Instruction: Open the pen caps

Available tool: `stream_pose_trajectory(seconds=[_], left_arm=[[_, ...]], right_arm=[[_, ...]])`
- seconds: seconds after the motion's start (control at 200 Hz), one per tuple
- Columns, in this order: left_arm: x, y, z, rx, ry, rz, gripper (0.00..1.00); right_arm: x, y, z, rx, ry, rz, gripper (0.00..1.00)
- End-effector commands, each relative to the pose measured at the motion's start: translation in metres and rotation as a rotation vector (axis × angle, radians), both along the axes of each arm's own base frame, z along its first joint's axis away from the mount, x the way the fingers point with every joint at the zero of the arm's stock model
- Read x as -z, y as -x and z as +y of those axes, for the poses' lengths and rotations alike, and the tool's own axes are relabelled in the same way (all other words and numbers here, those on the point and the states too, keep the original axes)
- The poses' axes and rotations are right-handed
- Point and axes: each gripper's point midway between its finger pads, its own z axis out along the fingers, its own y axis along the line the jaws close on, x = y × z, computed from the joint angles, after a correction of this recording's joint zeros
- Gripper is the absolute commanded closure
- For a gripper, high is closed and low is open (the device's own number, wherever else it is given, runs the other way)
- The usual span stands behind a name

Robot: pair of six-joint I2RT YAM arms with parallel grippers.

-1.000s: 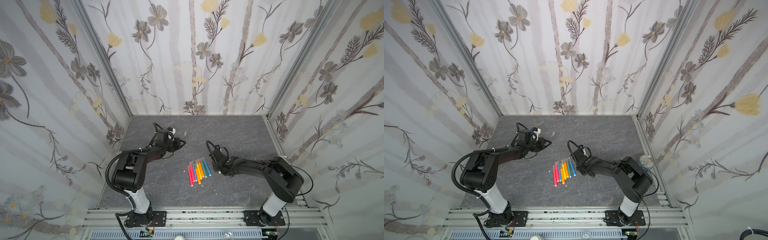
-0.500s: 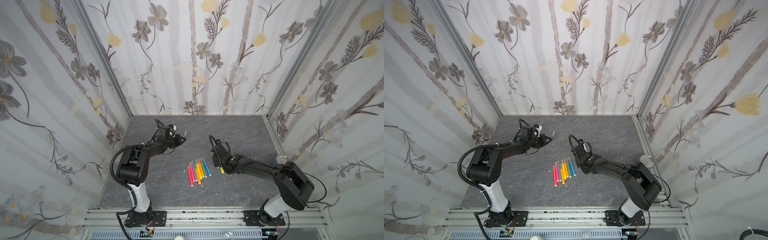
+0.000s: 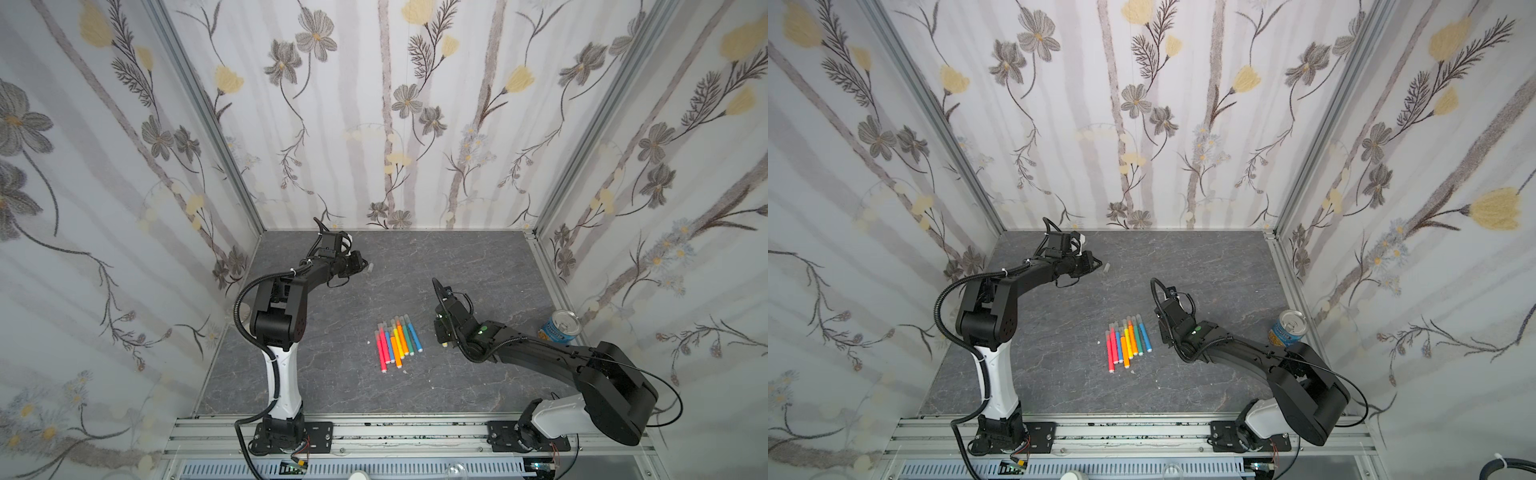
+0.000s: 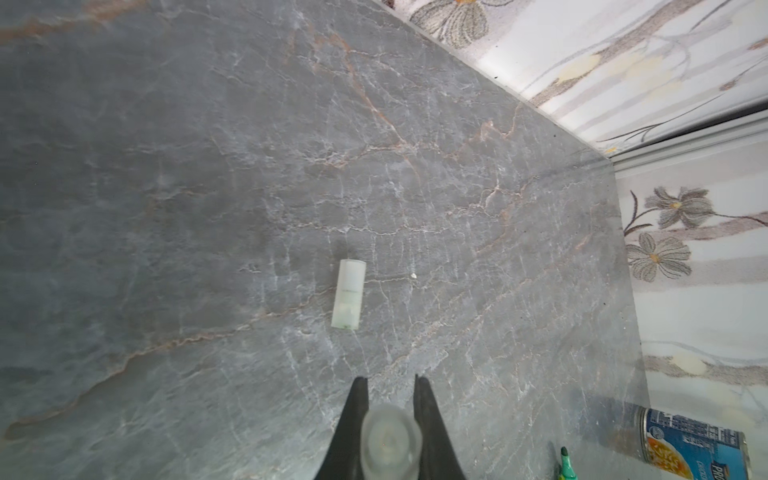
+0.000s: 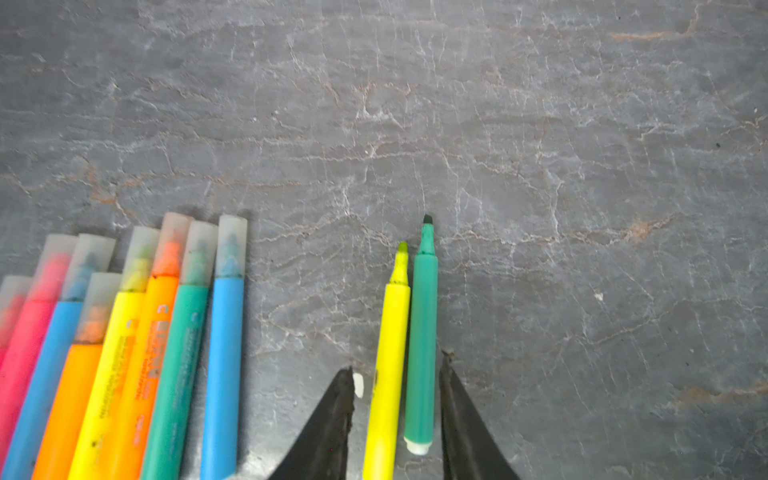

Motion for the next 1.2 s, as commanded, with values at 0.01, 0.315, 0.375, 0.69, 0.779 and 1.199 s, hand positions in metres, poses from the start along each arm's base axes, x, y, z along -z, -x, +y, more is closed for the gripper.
stream_pose_trajectory(seconds=[0.01, 0.315, 0.375, 0.69, 0.779, 1.199], left_arm=[[0.012, -0.001, 0.007, -0.004, 0.001, 0.042, 1.0], [0.036, -0.004, 0.007, -0.001, -0.013, 0.085, 0.97], [0.04, -0.004, 0.007, -0.002, -0.013, 0.093, 0.94], [0.05, -0.006, 0.003, 0.006, 0.011, 0.104, 0.81], [0.052, -0.009, 0.002, 0.006, 0.02, 0.106, 0.77], [0.057, -0.01, -0.003, 0.015, 0.047, 0.116, 0.7]], right_arm=[[-0.004, 0.0, -0.002, 0.016, -0.028, -0.017, 0.64], [0.003, 0.005, -0.005, 0.019, -0.036, -0.004, 0.64], [0.004, 0.006, -0.005, 0.021, -0.038, -0.001, 0.64], [0.012, 0.008, -0.005, 0.022, -0.042, 0.019, 0.64], [0.013, 0.008, -0.004, 0.02, -0.042, 0.021, 0.64], [0.017, 0.008, -0.003, 0.02, -0.042, 0.03, 0.64]])
